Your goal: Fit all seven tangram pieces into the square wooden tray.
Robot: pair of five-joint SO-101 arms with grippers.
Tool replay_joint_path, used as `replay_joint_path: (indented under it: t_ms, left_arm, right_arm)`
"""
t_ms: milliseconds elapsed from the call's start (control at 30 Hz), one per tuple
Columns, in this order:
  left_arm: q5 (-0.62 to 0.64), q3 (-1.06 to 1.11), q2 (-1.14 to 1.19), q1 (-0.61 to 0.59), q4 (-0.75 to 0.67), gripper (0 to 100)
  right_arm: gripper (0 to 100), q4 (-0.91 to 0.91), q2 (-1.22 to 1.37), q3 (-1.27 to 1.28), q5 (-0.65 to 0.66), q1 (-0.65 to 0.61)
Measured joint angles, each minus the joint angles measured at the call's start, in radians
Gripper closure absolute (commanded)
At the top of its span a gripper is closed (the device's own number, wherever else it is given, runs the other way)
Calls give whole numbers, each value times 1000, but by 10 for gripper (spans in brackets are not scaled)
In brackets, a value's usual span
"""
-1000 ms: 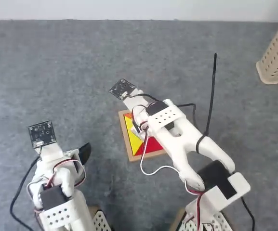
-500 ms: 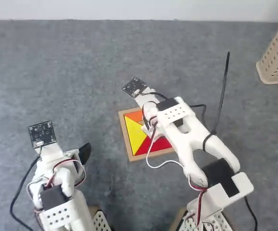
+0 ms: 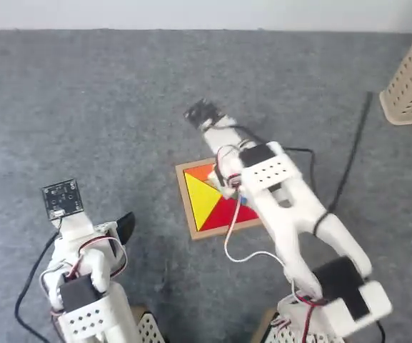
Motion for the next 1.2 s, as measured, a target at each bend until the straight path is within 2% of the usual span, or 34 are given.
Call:
replay_joint_path:
  t_ms: [133,533,1200]
  left_arm:
    - [0,0,0,0,0,646]
    - [0,0,0,0,0,646]
    - [0,0,0,0,0,646]
  right_arm:
    - [992,-29,8,0,-6,28]
    - [991,-29,262,-114,-12,28]
    - [991,83,264,-120,-12,44]
